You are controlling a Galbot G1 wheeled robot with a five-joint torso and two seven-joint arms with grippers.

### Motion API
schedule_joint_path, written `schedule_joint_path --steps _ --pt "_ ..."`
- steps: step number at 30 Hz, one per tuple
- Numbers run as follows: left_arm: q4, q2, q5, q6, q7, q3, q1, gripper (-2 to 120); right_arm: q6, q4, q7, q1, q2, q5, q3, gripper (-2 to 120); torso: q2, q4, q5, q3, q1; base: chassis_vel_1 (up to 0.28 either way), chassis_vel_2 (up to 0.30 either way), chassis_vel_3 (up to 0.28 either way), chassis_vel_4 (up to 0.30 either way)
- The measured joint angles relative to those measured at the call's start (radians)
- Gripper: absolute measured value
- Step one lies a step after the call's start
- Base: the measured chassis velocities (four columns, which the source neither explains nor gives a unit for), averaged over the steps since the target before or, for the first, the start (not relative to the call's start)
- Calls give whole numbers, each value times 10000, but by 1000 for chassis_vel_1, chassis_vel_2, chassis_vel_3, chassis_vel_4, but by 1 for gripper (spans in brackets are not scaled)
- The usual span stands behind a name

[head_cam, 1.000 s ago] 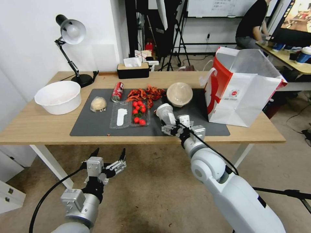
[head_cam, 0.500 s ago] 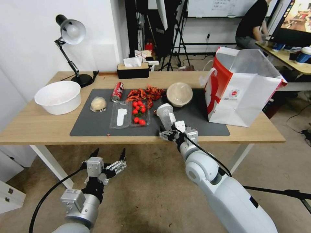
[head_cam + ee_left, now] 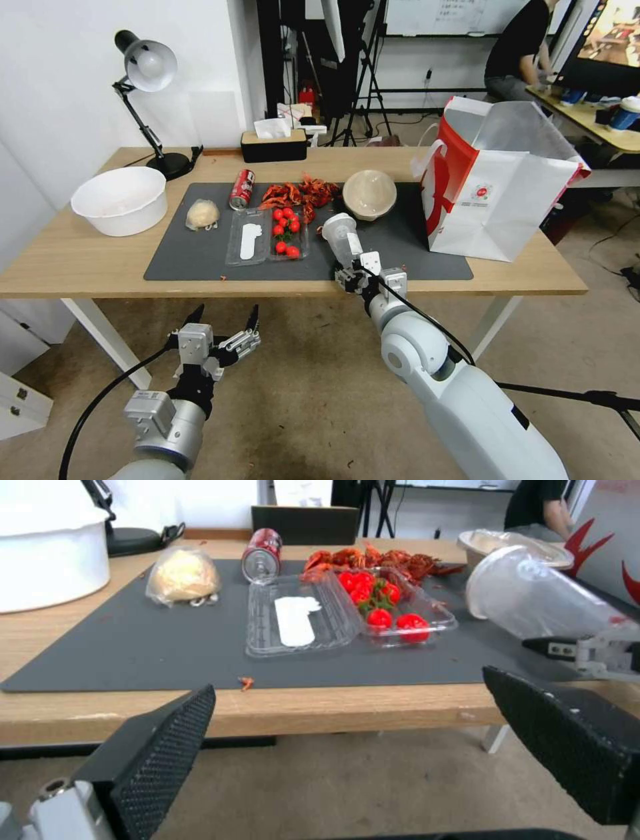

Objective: Pick up the trash from the table and place it into the takeout bag.

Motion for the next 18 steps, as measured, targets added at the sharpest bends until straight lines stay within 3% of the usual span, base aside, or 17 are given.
schedule_joint_path --steps 9,13,16,18 --pt "0 15 1 -46 -1 -1 2 100 271 199 -192 -33 -213 -281 181 54 0 0 1 0 0 0 0 0 0" --pt "-29 17 12 -53 -2 -6 25 100 510 971 -543 271 -835 -389 830 54 0 -2 3 1 0 0 0 0 0" --pt "-59 -53 68 -54 32 4 36 100 1043 1483 -921 1313 -1990 -7 1423 54 0 -2 -1 0 0 0 0 0 0" --pt "-88 -102 78 -54 45 29 35 100 1219 1491 -1010 1634 -2274 87 1508 54 0 -1 0 0 0 0 0 0 0"
